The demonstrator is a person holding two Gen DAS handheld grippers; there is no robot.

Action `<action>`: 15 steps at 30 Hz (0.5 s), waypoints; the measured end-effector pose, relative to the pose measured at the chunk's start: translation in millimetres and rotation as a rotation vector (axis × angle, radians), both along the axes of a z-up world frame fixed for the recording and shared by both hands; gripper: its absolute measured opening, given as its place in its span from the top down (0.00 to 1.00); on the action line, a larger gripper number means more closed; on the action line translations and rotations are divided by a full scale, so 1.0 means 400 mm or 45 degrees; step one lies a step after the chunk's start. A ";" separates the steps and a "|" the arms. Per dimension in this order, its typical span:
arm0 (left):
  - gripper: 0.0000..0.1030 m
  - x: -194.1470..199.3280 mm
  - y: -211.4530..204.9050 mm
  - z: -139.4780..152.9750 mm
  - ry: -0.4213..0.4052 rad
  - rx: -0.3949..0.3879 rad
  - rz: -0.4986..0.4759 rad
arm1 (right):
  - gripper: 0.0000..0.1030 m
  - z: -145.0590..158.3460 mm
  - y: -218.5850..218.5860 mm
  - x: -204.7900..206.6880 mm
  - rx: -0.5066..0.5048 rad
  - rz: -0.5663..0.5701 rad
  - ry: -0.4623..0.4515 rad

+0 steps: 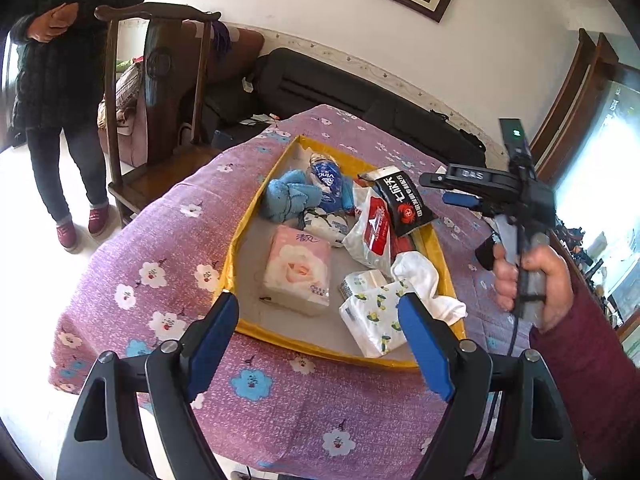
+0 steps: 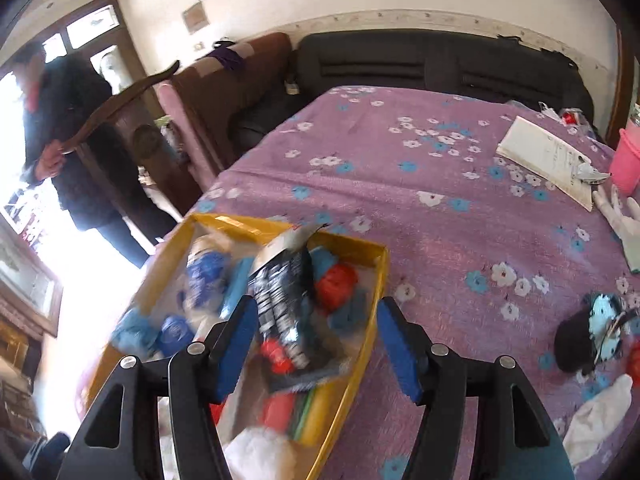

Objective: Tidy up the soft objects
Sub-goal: 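Drop blue cloth into tray with left tool while right drops black pack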

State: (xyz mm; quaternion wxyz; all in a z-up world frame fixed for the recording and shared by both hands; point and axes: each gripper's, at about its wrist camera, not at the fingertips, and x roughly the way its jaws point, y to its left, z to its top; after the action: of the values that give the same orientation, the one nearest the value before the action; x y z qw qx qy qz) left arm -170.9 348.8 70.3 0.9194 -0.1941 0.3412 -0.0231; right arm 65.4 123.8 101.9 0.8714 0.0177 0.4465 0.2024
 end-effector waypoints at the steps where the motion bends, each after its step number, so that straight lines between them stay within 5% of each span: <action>1: 0.21 -0.002 -0.002 0.000 -0.002 -0.006 0.003 | 0.35 0.004 0.006 -0.018 0.021 0.034 0.006; 7: 0.21 -0.023 -0.023 0.016 -0.023 -0.024 0.014 | 0.35 -0.035 0.064 -0.185 -0.077 0.185 0.037; 15: 0.21 -0.035 -0.064 0.035 -0.064 0.091 0.119 | 0.35 -0.135 0.159 -0.443 -0.689 0.400 -0.286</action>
State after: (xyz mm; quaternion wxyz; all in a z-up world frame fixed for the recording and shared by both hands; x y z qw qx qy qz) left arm -184.7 323.1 84.5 0.9342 -0.1763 0.3090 0.0273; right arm -111.8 187.2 47.8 0.8464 -0.3058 0.3825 0.2091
